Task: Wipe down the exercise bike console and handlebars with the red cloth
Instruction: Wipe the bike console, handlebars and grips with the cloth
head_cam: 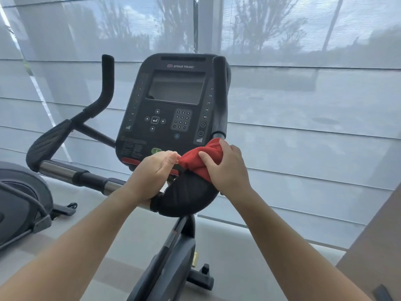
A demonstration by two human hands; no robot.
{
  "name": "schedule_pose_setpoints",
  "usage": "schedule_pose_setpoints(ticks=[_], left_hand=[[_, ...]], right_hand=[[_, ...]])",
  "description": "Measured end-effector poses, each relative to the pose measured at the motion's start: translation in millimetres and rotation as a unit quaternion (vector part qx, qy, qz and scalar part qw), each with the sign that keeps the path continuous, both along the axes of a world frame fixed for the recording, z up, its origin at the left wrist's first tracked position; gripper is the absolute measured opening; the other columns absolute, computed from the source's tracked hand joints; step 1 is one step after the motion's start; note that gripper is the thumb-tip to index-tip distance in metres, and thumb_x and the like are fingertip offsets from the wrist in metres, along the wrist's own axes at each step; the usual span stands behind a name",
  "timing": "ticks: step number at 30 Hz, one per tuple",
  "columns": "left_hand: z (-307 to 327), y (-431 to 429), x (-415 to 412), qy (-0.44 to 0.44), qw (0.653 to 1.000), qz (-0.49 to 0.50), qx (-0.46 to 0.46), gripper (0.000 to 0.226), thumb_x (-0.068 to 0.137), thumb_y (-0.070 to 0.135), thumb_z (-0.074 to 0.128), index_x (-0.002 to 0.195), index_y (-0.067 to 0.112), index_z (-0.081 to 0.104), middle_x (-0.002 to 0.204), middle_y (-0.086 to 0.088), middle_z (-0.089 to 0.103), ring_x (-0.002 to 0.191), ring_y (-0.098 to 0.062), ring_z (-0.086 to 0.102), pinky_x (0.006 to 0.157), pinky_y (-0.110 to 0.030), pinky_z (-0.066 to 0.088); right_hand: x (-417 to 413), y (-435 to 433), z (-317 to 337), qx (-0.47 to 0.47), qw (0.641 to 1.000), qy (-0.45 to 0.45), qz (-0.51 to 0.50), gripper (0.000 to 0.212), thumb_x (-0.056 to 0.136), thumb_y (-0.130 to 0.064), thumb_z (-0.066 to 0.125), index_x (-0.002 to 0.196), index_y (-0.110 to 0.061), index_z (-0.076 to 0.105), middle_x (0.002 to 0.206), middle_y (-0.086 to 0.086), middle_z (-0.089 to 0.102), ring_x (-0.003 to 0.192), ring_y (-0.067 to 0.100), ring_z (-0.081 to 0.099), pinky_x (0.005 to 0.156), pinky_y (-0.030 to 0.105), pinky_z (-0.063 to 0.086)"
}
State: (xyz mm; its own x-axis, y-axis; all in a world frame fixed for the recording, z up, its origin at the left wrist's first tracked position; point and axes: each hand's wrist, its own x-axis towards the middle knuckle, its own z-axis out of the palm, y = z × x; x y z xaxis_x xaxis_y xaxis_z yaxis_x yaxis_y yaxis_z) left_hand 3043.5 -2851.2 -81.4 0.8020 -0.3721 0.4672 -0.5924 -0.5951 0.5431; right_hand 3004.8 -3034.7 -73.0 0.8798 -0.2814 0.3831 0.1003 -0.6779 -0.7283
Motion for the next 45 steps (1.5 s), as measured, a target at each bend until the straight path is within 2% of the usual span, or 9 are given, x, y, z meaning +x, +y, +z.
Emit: schedule_pose_setpoints(ticks=[7,14,18,22,27,31,35,39,45], left_hand=[[-8,18,8,-0.005,1.000,-0.021,-0.016,0.053,0.094,0.047,0.021,0.098,0.020,0.067,0.094,0.007,0.066,0.096,-0.011,0.061,0.089,-0.033,0.045],[-10,25,7,0.011,0.995,-0.081,-0.059,0.058,0.095,0.048,0.019,0.095,0.018,0.068,0.086,0.004,0.068,0.086,-0.009,0.063,0.073,-0.020,0.045],[-7,27,4,0.001,0.994,-0.097,-0.043,0.058,0.097,0.047,0.018,0.094,0.018,0.068,0.082,0.007,0.067,0.080,-0.012,0.064,0.076,-0.032,0.048],[-6,27,2,-0.005,0.994,-0.107,-0.022,0.053,0.100,0.042,0.020,0.092,0.019,0.067,0.080,0.006,0.066,0.080,-0.013,0.063,0.080,-0.036,0.047],[-5,34,-3,0.005,0.990,-0.129,-0.064,0.054,0.095,0.043,0.023,0.095,0.014,0.068,0.085,0.000,0.068,0.085,-0.018,0.063,0.084,-0.041,0.049],[-7,43,0,-0.004,0.988,-0.136,-0.071,0.045,0.094,0.044,0.030,0.092,0.018,0.067,0.082,0.005,0.066,0.082,-0.017,0.064,0.081,-0.041,0.051],[-3,41,2,0.036,0.984,-0.146,-0.090,0.046,0.093,0.048,0.031,0.093,0.018,0.066,0.081,0.004,0.067,0.084,-0.016,0.064,0.081,-0.044,0.052],[-4,44,3,0.039,0.985,-0.144,-0.085,0.051,0.091,0.050,0.029,0.093,0.016,0.067,0.079,0.002,0.067,0.083,-0.017,0.064,0.082,-0.044,0.051],[-6,45,2,0.018,0.988,-0.138,-0.061,0.047,0.095,0.046,0.029,0.090,0.018,0.067,0.076,0.008,0.065,0.078,-0.009,0.062,0.081,-0.040,0.051]], right_hand=[[-26,24,-12,0.053,0.996,0.003,-0.071,0.053,0.092,-0.042,0.048,0.137,-0.015,0.038,0.120,0.017,0.051,0.114,0.032,0.048,0.100,0.038,0.038],[-64,61,-32,0.098,0.987,-0.016,-0.128,0.051,0.096,-0.037,0.044,0.141,-0.015,0.035,0.121,0.016,0.048,0.113,0.032,0.049,0.099,0.043,0.042],[-78,69,-34,0.130,0.986,-0.027,-0.099,0.045,0.094,-0.036,0.047,0.134,-0.015,0.044,0.126,0.014,0.049,0.116,0.029,0.049,0.099,0.046,0.042],[-67,75,-20,0.165,0.977,-0.033,-0.130,0.050,0.091,-0.048,0.045,0.127,-0.014,0.051,0.132,0.010,0.048,0.122,0.025,0.045,0.106,0.043,0.036],[-72,93,-37,0.132,0.974,-0.084,-0.165,0.039,0.093,-0.035,0.051,0.129,-0.021,0.054,0.143,0.005,0.037,0.130,0.021,0.039,0.100,0.047,0.043],[-85,103,-57,0.098,0.973,-0.140,-0.154,0.033,0.094,-0.029,0.052,0.124,-0.020,0.060,0.145,0.002,0.037,0.131,0.015,0.038,0.107,0.033,0.037],[-92,123,-72,0.120,0.968,-0.176,-0.133,0.036,0.095,-0.028,0.050,0.130,-0.022,0.054,0.147,0.002,0.033,0.134,0.011,0.035,0.110,0.029,0.034],[-89,128,-77,0.119,0.969,-0.164,-0.142,0.043,0.095,-0.028,0.049,0.136,-0.016,0.046,0.154,0.007,0.022,0.140,0.017,0.027,0.114,0.030,0.025],[-67,93,-48,0.111,0.966,-0.123,-0.200,0.041,0.097,-0.030,0.046,0.133,-0.012,0.050,0.149,0.009,0.035,0.134,0.023,0.037,0.109,0.027,0.029]])
